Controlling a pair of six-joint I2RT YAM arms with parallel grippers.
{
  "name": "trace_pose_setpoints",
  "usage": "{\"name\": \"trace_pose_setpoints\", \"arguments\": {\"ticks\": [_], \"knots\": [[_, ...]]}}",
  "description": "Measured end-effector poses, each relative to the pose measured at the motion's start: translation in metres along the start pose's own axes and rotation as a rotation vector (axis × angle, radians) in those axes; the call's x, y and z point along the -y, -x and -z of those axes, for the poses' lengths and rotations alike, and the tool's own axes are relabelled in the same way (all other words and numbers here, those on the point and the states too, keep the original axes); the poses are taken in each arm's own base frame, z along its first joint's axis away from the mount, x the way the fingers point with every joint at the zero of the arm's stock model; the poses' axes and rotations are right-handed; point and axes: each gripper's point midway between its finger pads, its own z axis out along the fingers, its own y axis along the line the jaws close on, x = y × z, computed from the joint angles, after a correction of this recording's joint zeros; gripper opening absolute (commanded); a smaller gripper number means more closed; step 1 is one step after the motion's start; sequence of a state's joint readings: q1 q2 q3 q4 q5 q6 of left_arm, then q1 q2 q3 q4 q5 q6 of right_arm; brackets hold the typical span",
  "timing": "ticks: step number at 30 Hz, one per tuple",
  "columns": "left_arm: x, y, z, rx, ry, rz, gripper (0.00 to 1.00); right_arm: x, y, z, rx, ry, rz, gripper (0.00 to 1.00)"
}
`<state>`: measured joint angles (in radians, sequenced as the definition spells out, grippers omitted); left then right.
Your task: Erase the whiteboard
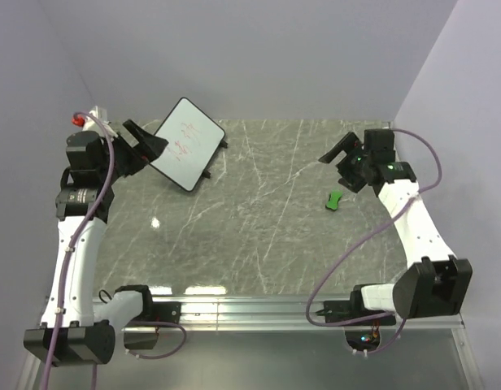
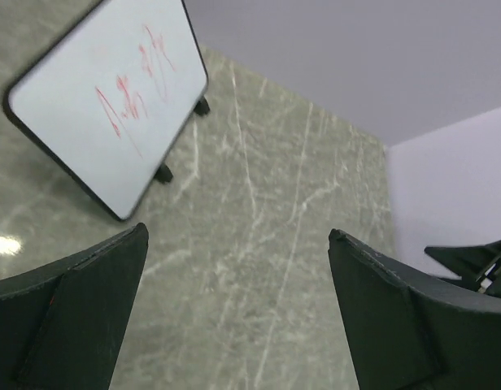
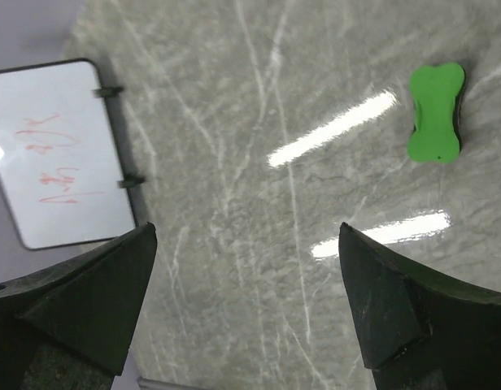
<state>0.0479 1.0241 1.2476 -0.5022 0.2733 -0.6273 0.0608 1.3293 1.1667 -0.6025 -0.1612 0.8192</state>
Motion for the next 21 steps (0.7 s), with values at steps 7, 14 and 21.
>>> {"name": "trace_pose_setpoints", "arguments": {"ticks": [7, 14, 21], "knots": [[0.035, -0.048, 0.013, -0.049, -0.266, 0.109, 0.99, 0.007, 0.004, 0.021, 0.016, 0.006, -0.021, 1.0], [0.005, -0.087, -0.053, -0.357, -0.12, 0.213, 0.99, 0.023, -0.003, 0.018, -0.044, -0.101, -0.035, 0.96], [0.018, -0.051, -0.044, -0.221, -0.032, 0.218, 0.99, 0.026, -0.016, -0.011, -0.131, -0.143, 0.029, 0.96]]}}
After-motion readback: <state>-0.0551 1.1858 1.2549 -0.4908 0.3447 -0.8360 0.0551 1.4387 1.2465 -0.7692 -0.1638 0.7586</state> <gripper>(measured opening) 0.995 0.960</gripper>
